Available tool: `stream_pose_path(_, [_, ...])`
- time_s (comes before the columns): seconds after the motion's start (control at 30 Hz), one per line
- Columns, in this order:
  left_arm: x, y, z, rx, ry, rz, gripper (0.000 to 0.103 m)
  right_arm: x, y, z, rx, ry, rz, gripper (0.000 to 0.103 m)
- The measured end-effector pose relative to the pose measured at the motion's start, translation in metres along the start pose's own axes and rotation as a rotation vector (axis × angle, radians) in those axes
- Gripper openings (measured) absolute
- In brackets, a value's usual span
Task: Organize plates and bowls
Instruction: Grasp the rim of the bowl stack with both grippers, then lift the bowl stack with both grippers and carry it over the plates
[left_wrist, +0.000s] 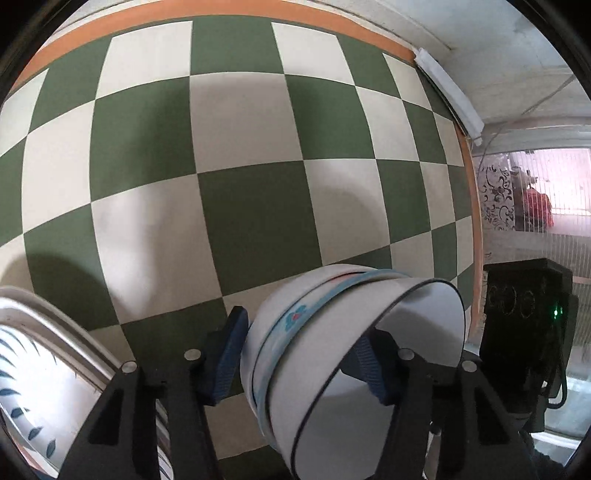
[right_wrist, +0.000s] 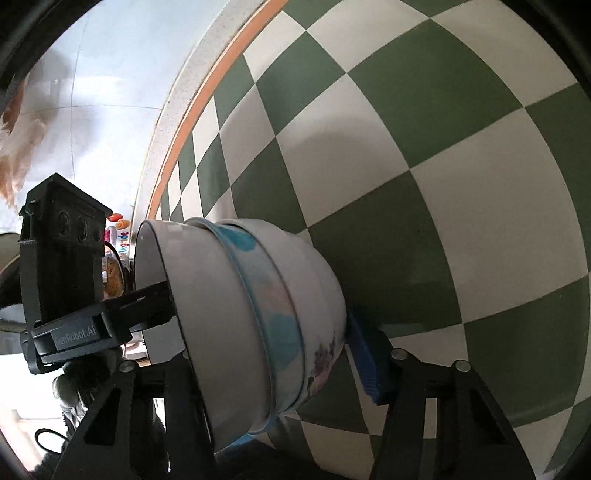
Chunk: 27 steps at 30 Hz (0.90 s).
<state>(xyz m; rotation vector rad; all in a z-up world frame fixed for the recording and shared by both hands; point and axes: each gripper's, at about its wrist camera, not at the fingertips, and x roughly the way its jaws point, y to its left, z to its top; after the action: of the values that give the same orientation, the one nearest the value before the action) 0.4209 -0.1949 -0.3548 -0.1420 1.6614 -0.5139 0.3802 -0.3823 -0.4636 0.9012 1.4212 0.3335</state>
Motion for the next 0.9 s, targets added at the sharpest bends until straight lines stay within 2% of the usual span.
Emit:
stream_pose_path(0.27, [-0.008,0.006,-0.001,-0.054,-0.009,0.029,0.054,0.013,0.009,0.003,0.008,0.049,0.024,0.057])
stream_pose_path(0.5, [-0.031,0.014,-0.007,-0.111,-0.037,0.038,0.054,0.016,0.027,0.01,-0.01,0.088,0.048,0.057])
stream_pose_path(0.73, [-0.07,0.026,-0.017,-0.141,-0.092,0.033,0.054,0.012,0.068,0.013,-0.059,0.105,0.057,0.056])
stream_pose_path(0.9, [-0.1,0.048,-0.026,-0.152,-0.128,0.029,0.054,0.018,0.104,0.01,-0.096,0.107,0.059,0.056])
